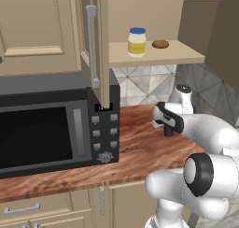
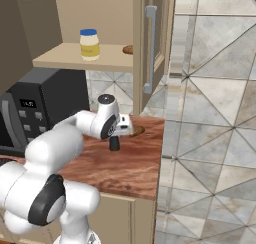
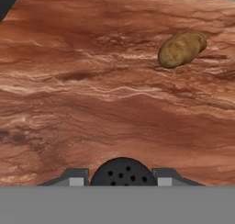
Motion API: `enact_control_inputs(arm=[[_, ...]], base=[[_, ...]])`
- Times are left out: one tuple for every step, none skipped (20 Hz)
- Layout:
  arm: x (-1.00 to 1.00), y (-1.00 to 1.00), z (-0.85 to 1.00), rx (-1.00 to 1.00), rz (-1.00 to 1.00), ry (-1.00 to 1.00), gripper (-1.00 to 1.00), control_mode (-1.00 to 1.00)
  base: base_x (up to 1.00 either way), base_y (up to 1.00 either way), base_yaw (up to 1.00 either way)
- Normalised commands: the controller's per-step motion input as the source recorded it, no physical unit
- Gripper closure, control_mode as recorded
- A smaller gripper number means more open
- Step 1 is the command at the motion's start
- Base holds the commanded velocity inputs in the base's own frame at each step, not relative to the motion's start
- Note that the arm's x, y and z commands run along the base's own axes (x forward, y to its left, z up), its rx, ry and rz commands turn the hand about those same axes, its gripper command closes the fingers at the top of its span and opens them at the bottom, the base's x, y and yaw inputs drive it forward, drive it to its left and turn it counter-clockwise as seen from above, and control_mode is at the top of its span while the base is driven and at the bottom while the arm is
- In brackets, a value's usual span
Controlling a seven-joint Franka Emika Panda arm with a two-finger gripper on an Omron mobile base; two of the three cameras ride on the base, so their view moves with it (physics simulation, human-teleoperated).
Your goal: Pick the shaker and mayonnaise from the counter and place them in the cabinet.
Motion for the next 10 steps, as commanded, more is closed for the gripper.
enact_control_inputs(arm=[[-0.03, 0.06, 0.93, -0.05, 0.0, -0.05, 1.0, -1.0], [-0.01, 0.08, 0.98, -0.05, 0.0, -0.04, 1.0, -1.0], [0.0, 0.09, 0.99, -0.03, 0.0, -0.03, 1.0, -1.0], [-0.01, 0.06, 1.0, -0.03, 0.0, -0.03, 1.0, -1.0], [0.0, 0.05, 1.0, -0.01, 0.0, -0.03, 1.0, -1.0], [-0.01, 0.05, 1.0, -0.01, 0.0, -0.03, 1.0, -1.0], [0.0, 0.04, 1.0, 0.0, 0.0, -0.02, 1.0, -1.0], [0.0, 0.01, 1.0, 0.0, 0.0, -0.01, 1.0, -1.0], [0.0, 0.02, 1.0, 0.0, 0.0, 0.0, 1.0, -1.0], [0.0, 0.0, 1.0, 0.0, 0.0, 0.0, 1.0, -1.0]], base=[[0.0, 0.0, 0.0], [0.0, 0.0, 0.0], [0.0, 0.0, 0.0], [0.0, 0.0, 0.0], [0.0, 0.0, 0.0], [0.0, 0.0, 0.0], [0.0, 0.0, 0.0], [0.0, 0.0, 0.0], [0.0, 0.0, 0.0], [0.0, 0.0, 0.0]])
